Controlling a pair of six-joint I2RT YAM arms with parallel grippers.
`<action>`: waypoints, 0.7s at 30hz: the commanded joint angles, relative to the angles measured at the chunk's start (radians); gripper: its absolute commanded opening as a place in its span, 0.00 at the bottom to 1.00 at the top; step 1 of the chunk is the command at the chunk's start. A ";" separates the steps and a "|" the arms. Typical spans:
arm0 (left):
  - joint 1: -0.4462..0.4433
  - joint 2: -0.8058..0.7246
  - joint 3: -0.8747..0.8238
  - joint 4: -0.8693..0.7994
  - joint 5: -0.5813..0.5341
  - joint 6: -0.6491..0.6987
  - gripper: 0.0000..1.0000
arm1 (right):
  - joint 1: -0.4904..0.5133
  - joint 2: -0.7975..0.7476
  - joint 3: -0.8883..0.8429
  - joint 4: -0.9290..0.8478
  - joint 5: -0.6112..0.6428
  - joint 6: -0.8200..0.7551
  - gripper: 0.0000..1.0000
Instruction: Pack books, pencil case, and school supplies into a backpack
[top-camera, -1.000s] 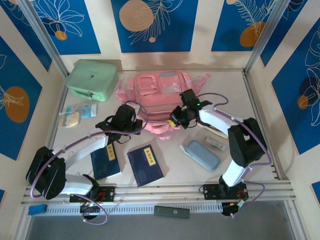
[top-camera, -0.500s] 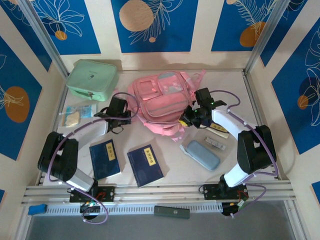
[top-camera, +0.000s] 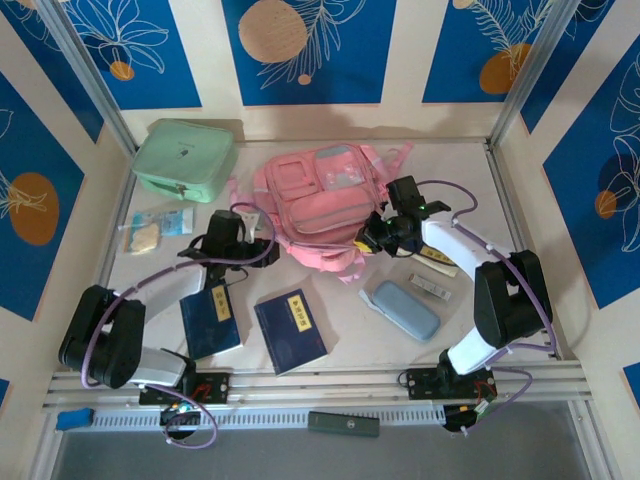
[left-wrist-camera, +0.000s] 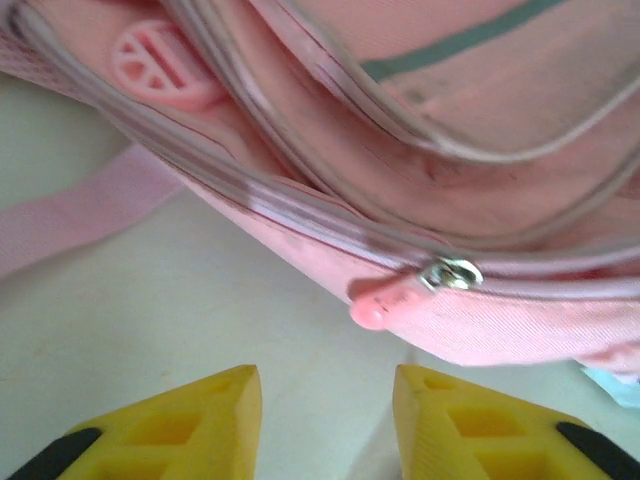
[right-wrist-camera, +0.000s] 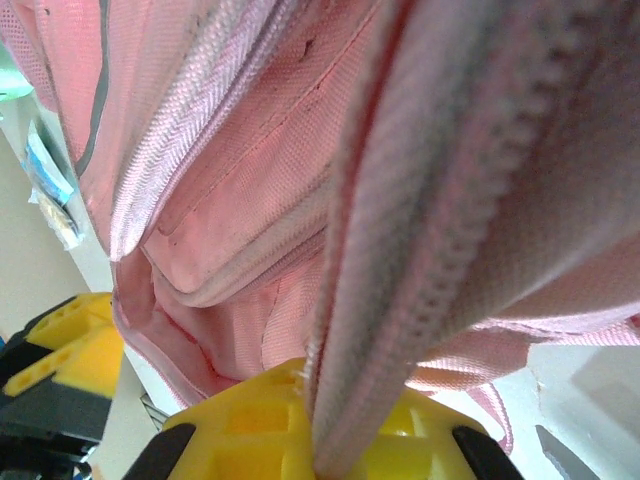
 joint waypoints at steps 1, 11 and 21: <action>-0.007 -0.002 -0.016 0.104 0.133 0.085 0.44 | -0.021 -0.023 0.078 -0.009 -0.096 -0.042 0.00; -0.016 -0.032 -0.100 0.313 0.108 0.252 0.52 | -0.063 -0.021 0.189 -0.114 -0.117 -0.121 0.00; -0.041 0.077 0.036 0.255 0.184 0.286 0.52 | -0.066 -0.005 0.202 -0.097 -0.129 -0.108 0.00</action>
